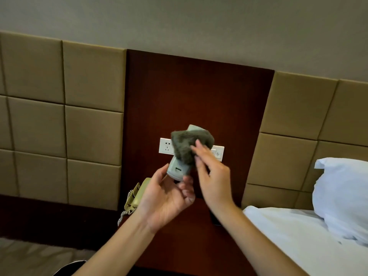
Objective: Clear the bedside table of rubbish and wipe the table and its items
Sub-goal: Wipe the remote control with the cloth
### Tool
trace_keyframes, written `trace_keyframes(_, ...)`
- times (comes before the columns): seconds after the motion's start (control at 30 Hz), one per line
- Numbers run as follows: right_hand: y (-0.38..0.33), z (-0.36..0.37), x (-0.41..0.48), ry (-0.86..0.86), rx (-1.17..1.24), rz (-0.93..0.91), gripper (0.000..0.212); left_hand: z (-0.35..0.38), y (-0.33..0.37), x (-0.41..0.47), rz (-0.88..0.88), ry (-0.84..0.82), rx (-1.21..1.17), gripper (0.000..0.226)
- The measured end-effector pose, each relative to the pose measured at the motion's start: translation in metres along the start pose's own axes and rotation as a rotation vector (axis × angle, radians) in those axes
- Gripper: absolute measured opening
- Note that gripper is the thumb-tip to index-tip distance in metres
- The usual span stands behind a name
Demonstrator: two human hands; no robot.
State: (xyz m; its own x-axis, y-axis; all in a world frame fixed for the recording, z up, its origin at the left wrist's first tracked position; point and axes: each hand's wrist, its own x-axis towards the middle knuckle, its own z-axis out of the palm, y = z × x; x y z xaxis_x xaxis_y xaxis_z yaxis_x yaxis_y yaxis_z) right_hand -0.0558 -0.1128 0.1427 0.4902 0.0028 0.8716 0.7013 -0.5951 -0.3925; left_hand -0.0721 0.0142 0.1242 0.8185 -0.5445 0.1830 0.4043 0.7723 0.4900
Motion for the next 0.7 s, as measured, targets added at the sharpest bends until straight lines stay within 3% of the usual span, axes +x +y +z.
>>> trace_keyframes(0.13,-0.018,0.003,-0.016,-0.091,0.29,0.217,0.032,-0.001,0.01,-0.002,0.046,0.008,0.144,0.037)
trace_keyframes(0.33,0.002,-0.004,0.031,0.145,0.432,0.445,0.032,0.002,-0.004,-0.008,-0.033,0.057,0.207,0.039)
trace_keyframes(0.5,0.009,-0.001,0.016,0.127,0.476,0.504,0.03,0.001,0.002,-0.003,-0.047,0.124,0.449,0.047)
trace_keyframes(0.7,0.004,0.005,-0.005,0.095,0.552,0.539,0.031,0.004,0.006,0.0,0.103,0.186,0.818,0.042)
